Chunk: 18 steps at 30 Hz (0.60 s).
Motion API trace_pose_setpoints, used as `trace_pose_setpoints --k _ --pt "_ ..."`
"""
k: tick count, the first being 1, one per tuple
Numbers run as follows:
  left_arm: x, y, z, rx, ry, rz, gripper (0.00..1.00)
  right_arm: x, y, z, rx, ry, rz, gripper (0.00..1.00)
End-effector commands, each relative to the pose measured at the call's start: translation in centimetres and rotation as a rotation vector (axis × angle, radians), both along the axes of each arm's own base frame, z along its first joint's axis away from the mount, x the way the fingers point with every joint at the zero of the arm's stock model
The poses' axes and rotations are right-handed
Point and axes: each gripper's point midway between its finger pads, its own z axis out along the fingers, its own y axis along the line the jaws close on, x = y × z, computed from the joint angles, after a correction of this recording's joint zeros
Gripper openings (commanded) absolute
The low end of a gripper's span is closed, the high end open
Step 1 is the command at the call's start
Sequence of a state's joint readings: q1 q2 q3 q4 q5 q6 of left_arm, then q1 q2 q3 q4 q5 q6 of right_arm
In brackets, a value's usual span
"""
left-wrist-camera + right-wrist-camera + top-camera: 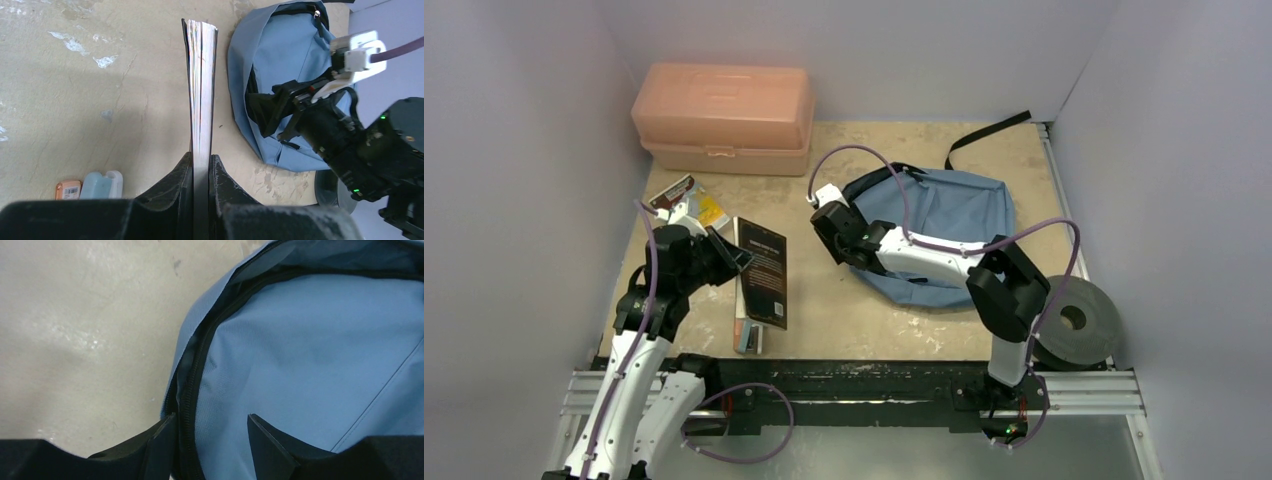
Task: Pack the student bag
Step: Place the book in the student bag.
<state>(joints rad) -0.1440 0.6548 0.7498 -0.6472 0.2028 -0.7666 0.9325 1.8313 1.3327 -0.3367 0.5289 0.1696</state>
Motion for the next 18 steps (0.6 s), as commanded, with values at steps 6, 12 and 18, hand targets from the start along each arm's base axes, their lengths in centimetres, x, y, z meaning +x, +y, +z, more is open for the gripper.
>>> trace_pose_setpoints --k 6,12,18 --pt "1.2 -0.7 2.3 -0.051 -0.083 -0.018 0.00 0.7 -3.0 -2.0 -0.129 -0.037 -0.114 0.50" --pt "1.2 -0.7 2.1 -0.051 -0.080 -0.017 0.00 1.3 -5.1 0.6 -0.136 -0.144 -0.222 0.37" --pt "1.4 -1.0 2.0 -0.069 -0.075 -0.022 0.00 2.7 -3.9 -0.1 -0.144 -0.173 -0.210 0.60"
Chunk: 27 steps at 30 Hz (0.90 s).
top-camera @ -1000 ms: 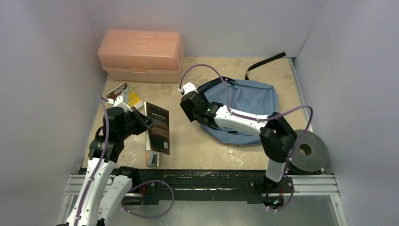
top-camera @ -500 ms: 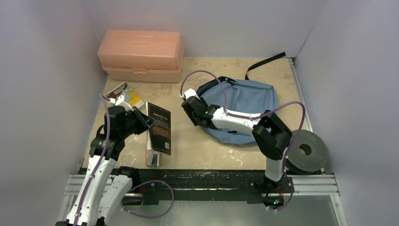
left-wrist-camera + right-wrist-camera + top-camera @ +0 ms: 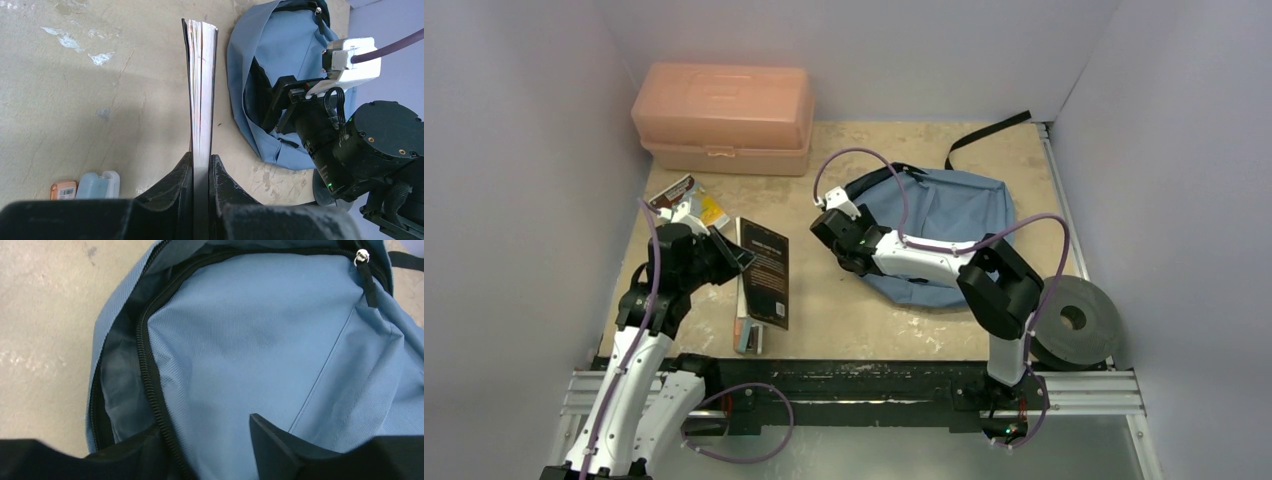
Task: Pack the student bag
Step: Place the book in the student bag.
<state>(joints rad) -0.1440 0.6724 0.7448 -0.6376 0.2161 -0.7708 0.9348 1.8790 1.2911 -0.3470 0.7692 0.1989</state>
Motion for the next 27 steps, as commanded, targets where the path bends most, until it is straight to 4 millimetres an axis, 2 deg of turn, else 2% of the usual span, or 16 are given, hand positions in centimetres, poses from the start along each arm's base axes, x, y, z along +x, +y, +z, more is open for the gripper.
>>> trace_pose_setpoints --k 1,3,6,9,11,12,13,14,15,16,19,20,21,23,25,27 --pt "1.2 -0.8 2.3 -0.065 -0.088 -0.015 0.00 2.2 0.9 1.1 0.028 -0.092 -0.031 0.64" --pt "1.2 -1.0 2.4 -0.072 -0.088 -0.019 0.00 3.0 1.6 -0.1 0.024 -0.098 -0.040 0.67" --pt "0.9 -1.1 2.7 -0.078 -0.093 -0.026 0.00 4.5 1.5 -0.9 -0.016 -0.165 -0.108 0.68" --pt "0.7 -1.0 3.0 -0.077 -0.102 -0.027 0.00 5.8 1.1 0.8 -0.048 -0.268 -0.187 0.66" --pt "0.5 -1.1 3.0 -0.078 -0.101 -0.030 0.00 6.4 0.9 2.1 -0.058 -0.318 -0.214 0.60" --pt "0.4 -1.0 3.0 -0.078 -0.101 -0.030 0.00 6.7 0.9 2.7 -0.056 -0.336 -0.216 0.49" --pt "0.4 -1.0 3.0 -0.078 -0.100 -0.029 0.00 6.9 0.9 3.3 -0.051 -0.348 -0.215 0.33" --pt "0.3 -1.0 2.9 -0.079 -0.100 -0.029 0.00 7.1 1.0 3.9 -0.037 -0.350 -0.205 0.11" --pt "0.3 -1.0 2.9 -0.078 -0.101 -0.029 0.00 7.1 1.6 4.5 -0.007 -0.345 -0.159 0.00" --pt "0.2 -1.0 2.9 -0.079 -0.101 -0.028 0.00 7.0 2.3 6.0 0.032 -0.351 -0.082 0.00" --pt "-0.1 -0.8 2.9 -0.074 -0.109 -0.016 0.00 4.8 7.0 8.0 0.198 -0.341 0.342 0.00" --pt "-0.2 -0.6 2.9 -0.071 -0.109 -0.010 0.00 3.1 9.0 8.6 0.201 -0.342 0.564 0.00" --pt "-0.2 -0.4 3.0 -0.063 -0.114 0.002 0.00 1.5 10.0 8.8 0.212 -0.339 0.704 0.00" --pt "-0.4 0.1 3.2 -0.050 -0.119 0.027 0.00 -0.5 11.7 11.0 0.286 -0.337 0.837 0.00" --pt "-0.8 0.6 3.6 -0.041 -0.130 0.051 0.00 -3.2 13.1 12.3 0.344 -0.278 0.993 0.00" --pt "-1.2 0.6 4.4 -0.050 -0.144 0.053 0.00 -5.9 13.8 14.2 0.400 -0.275 1.107 0.00"
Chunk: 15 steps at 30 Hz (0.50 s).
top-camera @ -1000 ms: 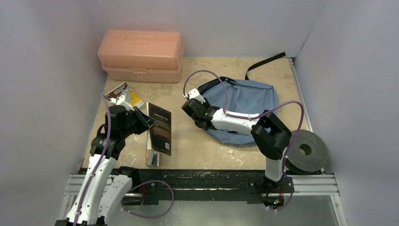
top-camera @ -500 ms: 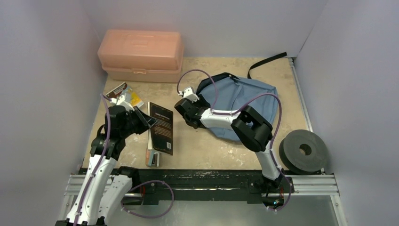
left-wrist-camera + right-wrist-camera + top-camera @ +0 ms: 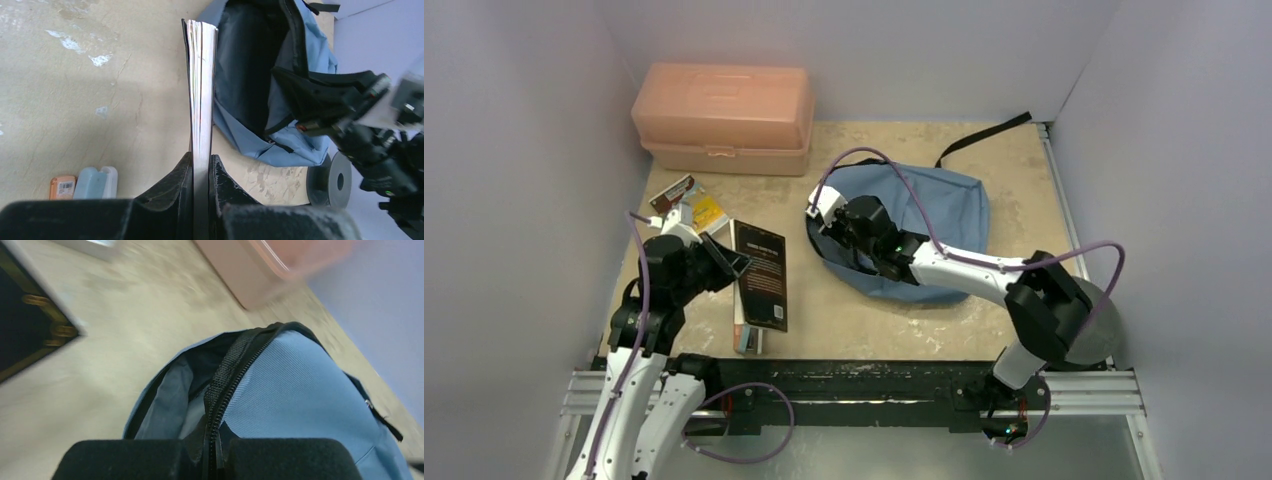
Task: Pack the student bag
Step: Place the book in the student bag.
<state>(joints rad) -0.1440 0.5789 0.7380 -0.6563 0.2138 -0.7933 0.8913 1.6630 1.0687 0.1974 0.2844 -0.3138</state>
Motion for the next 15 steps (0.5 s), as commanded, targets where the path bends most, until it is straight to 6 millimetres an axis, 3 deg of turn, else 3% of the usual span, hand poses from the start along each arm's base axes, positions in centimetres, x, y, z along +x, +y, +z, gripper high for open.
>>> trace_pose_setpoints --k 1,5,10,12,14,15 --pt "-0.3 0.2 3.5 -0.039 -0.093 0.025 0.00 -7.7 6.9 7.9 0.211 -0.069 0.553 0.00" --pt "-1.3 -2.6 5.1 -0.189 -0.102 -0.095 0.00 -10.0 3.8 9.3 0.250 -0.117 0.561 0.00" --pt "-0.6 -5.9 6.8 -0.416 -0.127 -0.207 0.00 -7.2 -3.8 11.6 0.272 -0.248 0.275 0.00" --pt "0.1 -6.7 7.2 -0.462 -0.145 -0.226 0.00 -6.6 -5.7 13.0 0.286 -0.283 0.218 0.00" --pt "1.1 -7.2 7.0 -0.500 -0.138 -0.211 0.00 -7.2 -5.6 13.8 0.698 0.036 0.025 0.00" --pt "1.5 -7.5 6.8 -0.525 -0.130 -0.201 0.00 -7.0 -5.8 14.2 0.730 0.052 -0.007 0.00"
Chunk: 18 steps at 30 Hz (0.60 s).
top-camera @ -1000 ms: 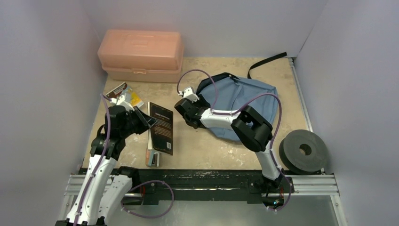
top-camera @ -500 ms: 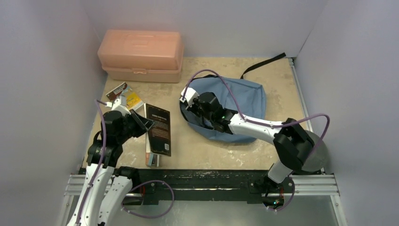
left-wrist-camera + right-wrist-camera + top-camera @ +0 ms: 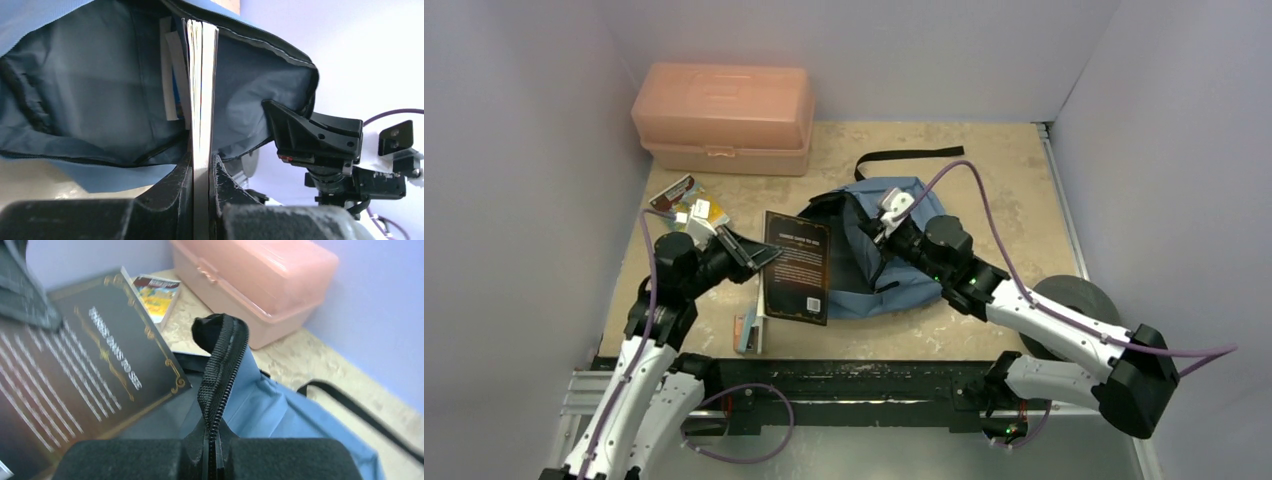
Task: Pack the student bag
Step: Place the book in the student bag.
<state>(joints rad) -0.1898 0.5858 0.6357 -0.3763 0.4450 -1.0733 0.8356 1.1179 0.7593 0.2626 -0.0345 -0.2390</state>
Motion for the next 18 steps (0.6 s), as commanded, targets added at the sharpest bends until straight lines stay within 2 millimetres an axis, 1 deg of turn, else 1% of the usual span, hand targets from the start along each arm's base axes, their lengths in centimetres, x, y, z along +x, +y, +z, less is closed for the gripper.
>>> trace_pose_setpoints --k 1,2,4,7,9,11,13,15,17,18 --pt "1.8 -2.4 3.9 -0.217 -0.087 -0.026 0.00 1.5 -1.9 5.1 0.405 0.218 -0.222 0.00" --pt "2.3 -2.6 3.8 -0.247 -0.083 -0.006 0.00 1.8 -2.3 5.5 0.422 0.224 -0.251 0.00" --pt "2.8 -3.2 3.0 -0.302 -0.037 0.045 0.00 1.8 -3.2 6.4 0.456 0.213 -0.280 0.00" --pt "3.3 -4.0 2.6 -0.340 -0.006 0.089 0.00 1.2 -3.4 7.2 0.496 0.165 -0.243 0.00" --pt "3.6 -4.4 2.2 -0.360 0.049 0.097 0.00 1.1 -3.2 7.2 0.488 0.156 -0.226 0.00" --pt "4.1 -4.2 1.9 -0.365 0.084 0.132 0.00 0.8 -3.2 7.4 0.487 0.139 -0.205 0.00" --pt "4.7 -3.8 1.6 -0.359 0.106 0.175 0.00 0.4 -3.9 7.7 0.512 0.118 -0.204 0.00" --pt "5.2 -3.8 1.4 -0.380 0.136 0.198 0.00 -0.3 -4.1 7.5 0.513 0.100 -0.171 0.00" --pt "5.9 -4.1 1.2 -0.409 0.178 0.213 0.00 -0.9 -4.1 7.2 0.500 0.085 -0.142 0.00" --pt "6.4 -4.7 0.6 -0.414 0.221 0.208 0.00 -0.9 -4.2 7.0 0.499 0.084 -0.143 0.00"
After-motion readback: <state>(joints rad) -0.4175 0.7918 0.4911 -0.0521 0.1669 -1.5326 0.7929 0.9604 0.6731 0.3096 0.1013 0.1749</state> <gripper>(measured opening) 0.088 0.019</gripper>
